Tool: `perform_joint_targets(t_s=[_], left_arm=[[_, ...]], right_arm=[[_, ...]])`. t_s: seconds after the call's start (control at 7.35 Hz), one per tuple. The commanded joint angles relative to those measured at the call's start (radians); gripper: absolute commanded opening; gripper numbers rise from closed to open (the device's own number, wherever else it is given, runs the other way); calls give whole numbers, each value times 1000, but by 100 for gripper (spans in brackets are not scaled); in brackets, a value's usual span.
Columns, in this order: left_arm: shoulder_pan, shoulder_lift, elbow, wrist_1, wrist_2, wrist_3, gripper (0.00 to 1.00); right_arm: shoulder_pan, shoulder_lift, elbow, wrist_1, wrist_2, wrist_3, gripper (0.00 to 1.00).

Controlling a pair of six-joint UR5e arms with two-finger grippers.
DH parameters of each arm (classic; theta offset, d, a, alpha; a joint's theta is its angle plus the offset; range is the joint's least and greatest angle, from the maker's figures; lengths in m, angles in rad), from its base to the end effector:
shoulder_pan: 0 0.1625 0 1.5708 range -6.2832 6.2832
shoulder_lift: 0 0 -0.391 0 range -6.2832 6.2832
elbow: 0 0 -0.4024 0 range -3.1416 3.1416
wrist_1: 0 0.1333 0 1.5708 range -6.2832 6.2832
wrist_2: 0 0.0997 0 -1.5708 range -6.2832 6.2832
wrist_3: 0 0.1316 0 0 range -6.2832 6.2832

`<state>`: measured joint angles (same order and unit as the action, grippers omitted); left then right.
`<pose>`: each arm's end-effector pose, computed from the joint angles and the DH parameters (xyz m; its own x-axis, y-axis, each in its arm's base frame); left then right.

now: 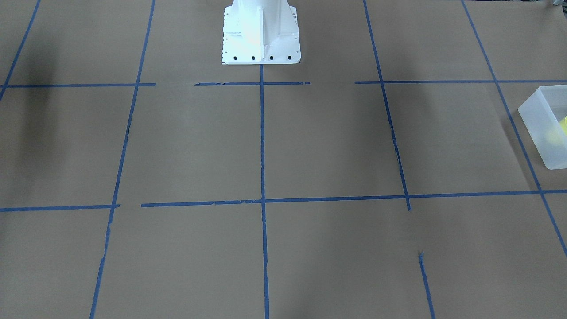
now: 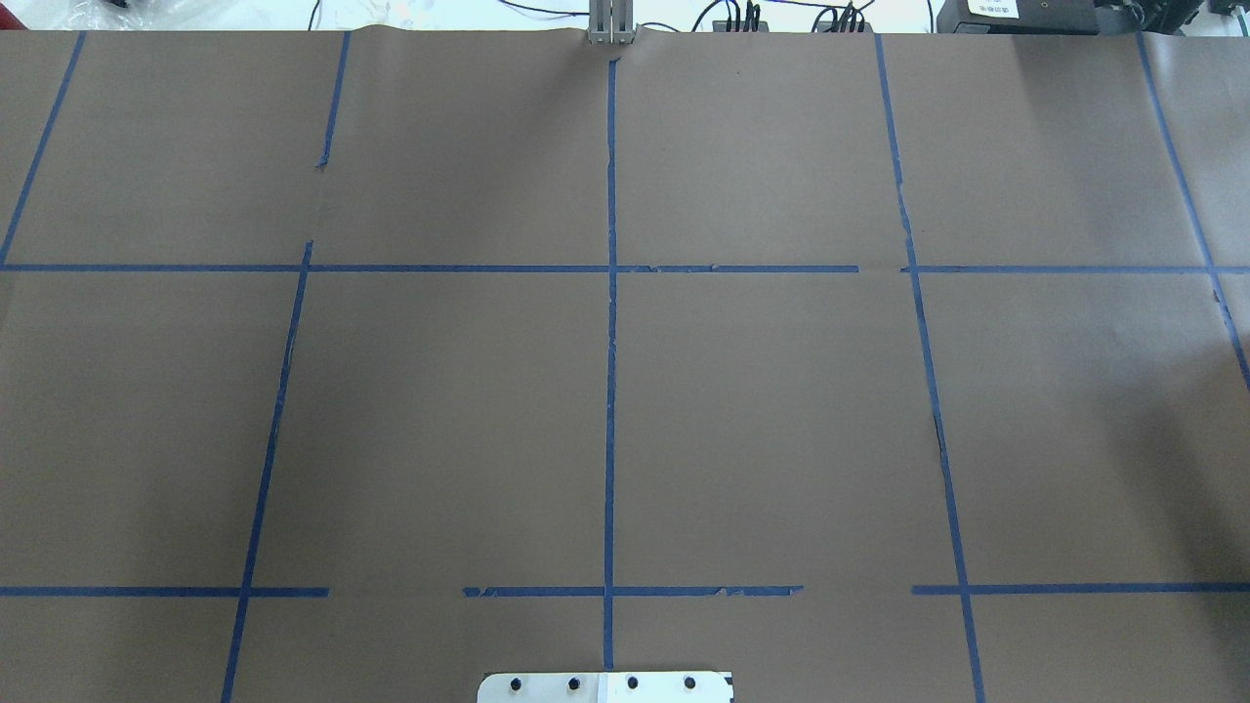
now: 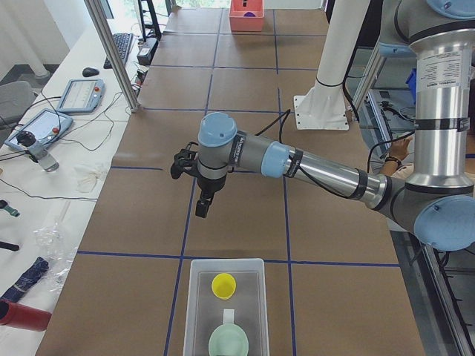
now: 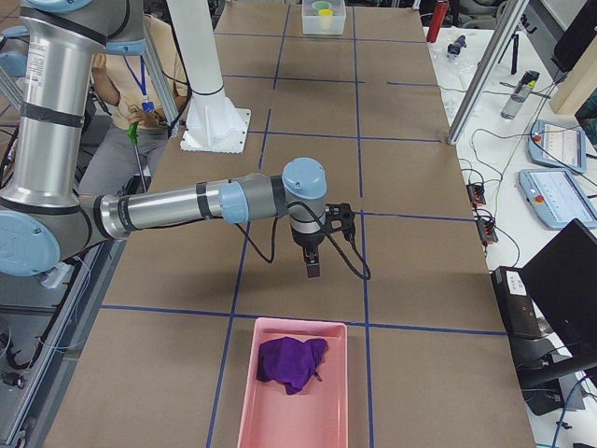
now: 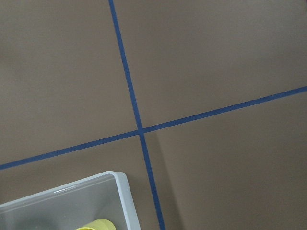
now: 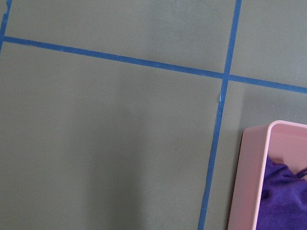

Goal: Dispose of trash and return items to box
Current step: 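Release the green bowl in the clear bin and raise the left gripper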

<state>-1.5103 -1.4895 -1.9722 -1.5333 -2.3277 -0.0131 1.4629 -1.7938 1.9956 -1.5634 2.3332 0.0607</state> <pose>-0.0143 -0.4744 0.4897 0.7148 0.2225 -0.6630 -0.0487 0.9616 0.2702 -0.0036 -0.4271 0.5356 0.7086 -0.1611 0.6870 0.0625 0.9841 0.1663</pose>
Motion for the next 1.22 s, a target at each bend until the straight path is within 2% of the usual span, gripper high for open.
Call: perform_joint_targets(t_s=[0.0, 0.41, 1.09], left_arm=[[82, 29, -17, 2, -4, -62, 100], [85, 81, -10, -86, -1, -53, 100], [84, 83, 10, -87, -1, -53, 100]], right_arm=[[4, -12, 12, -1, 3, 5, 100], [2, -12, 6, -1, 15, 22, 100], [2, -13, 5, -1, 47, 22, 100]])
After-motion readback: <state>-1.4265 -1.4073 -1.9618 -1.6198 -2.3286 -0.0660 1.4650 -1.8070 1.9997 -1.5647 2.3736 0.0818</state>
